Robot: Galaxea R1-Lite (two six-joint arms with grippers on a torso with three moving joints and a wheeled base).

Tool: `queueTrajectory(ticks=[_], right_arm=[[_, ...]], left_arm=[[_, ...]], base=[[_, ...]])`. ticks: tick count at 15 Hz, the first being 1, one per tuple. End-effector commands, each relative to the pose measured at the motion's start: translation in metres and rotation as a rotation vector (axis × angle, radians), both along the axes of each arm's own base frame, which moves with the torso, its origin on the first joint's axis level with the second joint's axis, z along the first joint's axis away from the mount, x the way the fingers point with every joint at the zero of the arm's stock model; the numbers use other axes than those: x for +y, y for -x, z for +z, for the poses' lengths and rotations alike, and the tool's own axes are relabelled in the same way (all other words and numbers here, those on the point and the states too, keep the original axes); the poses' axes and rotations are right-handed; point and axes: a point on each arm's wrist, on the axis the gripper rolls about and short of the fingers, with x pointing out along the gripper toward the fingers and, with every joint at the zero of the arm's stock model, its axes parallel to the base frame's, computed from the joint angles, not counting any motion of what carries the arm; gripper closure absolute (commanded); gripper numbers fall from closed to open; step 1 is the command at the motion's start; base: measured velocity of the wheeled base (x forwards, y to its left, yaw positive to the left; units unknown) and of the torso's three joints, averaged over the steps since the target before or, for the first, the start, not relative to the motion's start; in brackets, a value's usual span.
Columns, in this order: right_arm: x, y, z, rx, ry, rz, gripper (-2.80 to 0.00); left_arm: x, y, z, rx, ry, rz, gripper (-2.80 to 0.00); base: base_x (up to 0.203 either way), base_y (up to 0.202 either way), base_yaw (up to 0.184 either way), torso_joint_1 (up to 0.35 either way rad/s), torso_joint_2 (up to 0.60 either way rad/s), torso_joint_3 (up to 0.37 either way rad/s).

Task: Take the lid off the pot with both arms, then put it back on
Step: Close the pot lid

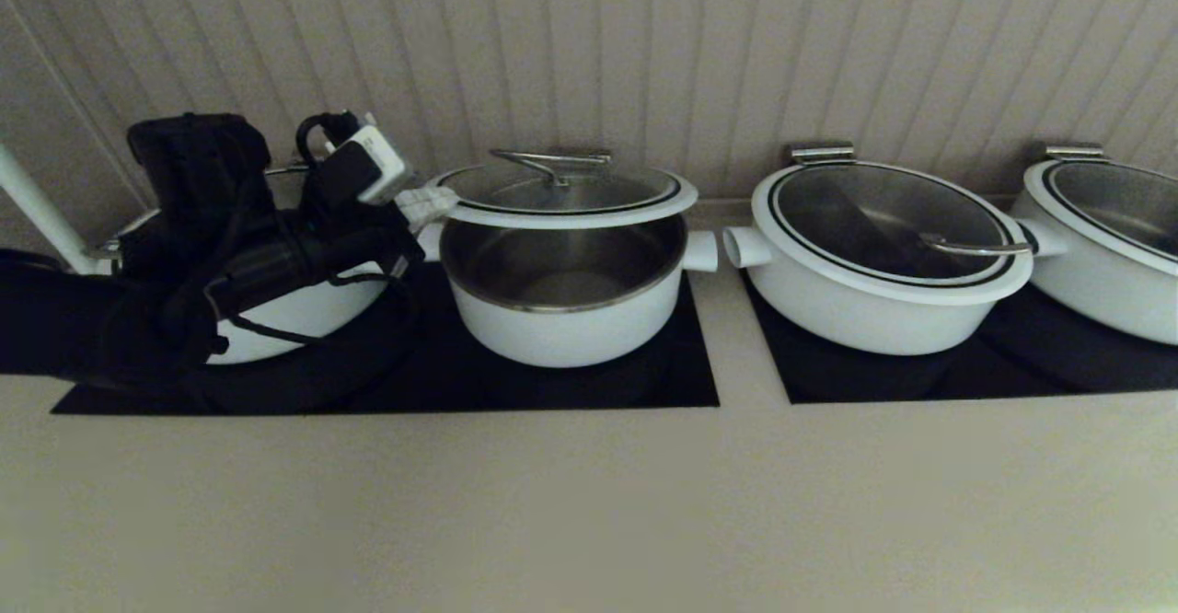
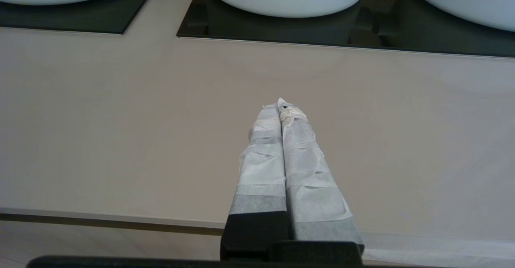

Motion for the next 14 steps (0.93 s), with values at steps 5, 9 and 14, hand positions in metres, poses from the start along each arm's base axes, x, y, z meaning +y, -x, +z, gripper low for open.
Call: queueTrajectory(ticks=[5,9,14], right_arm=[[0.0,0.0,0.0,0.002,0.0,0.001,0.0],[0.0,0.0,0.0,0.002,0.002,0.001,0.0],[0.0,0.0,0.0,0.002,0.0,0.0,0.0]], left_arm=[[0.0,0.007,-0.019,0.054,-0.014,-0.005,0.0],[-0.002,0.005,-0.031,0.056,-0.014,-0.008,0.0],[-0.005,0.01,-0.053,0.08,-0.021,-0.018,0.0]], base=[[0.0,0.0,0.0,0.0,0.0,0.0],[0.0,0.0,0.0,0.0,0.0,0.0],[0.0,0.0,0.0,0.0,0.0,0.0]])
